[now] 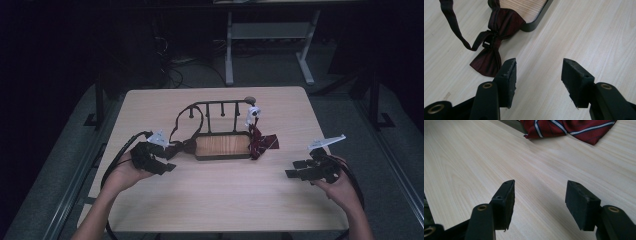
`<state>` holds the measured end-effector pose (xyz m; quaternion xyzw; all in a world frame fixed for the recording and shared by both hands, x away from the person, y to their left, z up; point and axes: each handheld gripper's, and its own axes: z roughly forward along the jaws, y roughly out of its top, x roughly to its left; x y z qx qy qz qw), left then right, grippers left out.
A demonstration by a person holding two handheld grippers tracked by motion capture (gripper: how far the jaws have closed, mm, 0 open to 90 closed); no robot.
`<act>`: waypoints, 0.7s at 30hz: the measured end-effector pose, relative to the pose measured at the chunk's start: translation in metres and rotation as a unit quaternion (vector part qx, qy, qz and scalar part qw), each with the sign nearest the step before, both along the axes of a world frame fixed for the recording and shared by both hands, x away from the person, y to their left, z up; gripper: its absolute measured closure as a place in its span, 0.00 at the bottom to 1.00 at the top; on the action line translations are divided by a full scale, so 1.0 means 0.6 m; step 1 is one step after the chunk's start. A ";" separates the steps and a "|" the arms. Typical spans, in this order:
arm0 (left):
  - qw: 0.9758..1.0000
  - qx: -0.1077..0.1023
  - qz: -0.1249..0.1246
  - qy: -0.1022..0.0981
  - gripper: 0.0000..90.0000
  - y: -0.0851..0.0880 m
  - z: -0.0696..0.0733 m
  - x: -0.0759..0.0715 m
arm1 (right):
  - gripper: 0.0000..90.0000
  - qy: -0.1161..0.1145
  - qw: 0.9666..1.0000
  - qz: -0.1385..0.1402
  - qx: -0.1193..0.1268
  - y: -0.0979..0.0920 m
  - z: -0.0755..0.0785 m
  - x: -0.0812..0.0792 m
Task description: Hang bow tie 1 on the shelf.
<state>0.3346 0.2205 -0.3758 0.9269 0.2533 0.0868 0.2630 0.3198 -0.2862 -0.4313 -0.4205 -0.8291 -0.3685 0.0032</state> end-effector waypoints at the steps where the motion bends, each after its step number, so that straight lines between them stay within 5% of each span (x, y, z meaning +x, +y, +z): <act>1: 1.000 -0.001 0.000 0.000 0.51 0.000 -0.003 -0.001 | 0.45 0.000 1.000 0.000 0.000 0.000 0.000 0.000; 21: 1.000 -0.006 0.009 -0.001 0.46 0.010 -0.047 -0.016 | 0.45 0.005 1.000 0.000 0.000 0.002 -0.004 0.001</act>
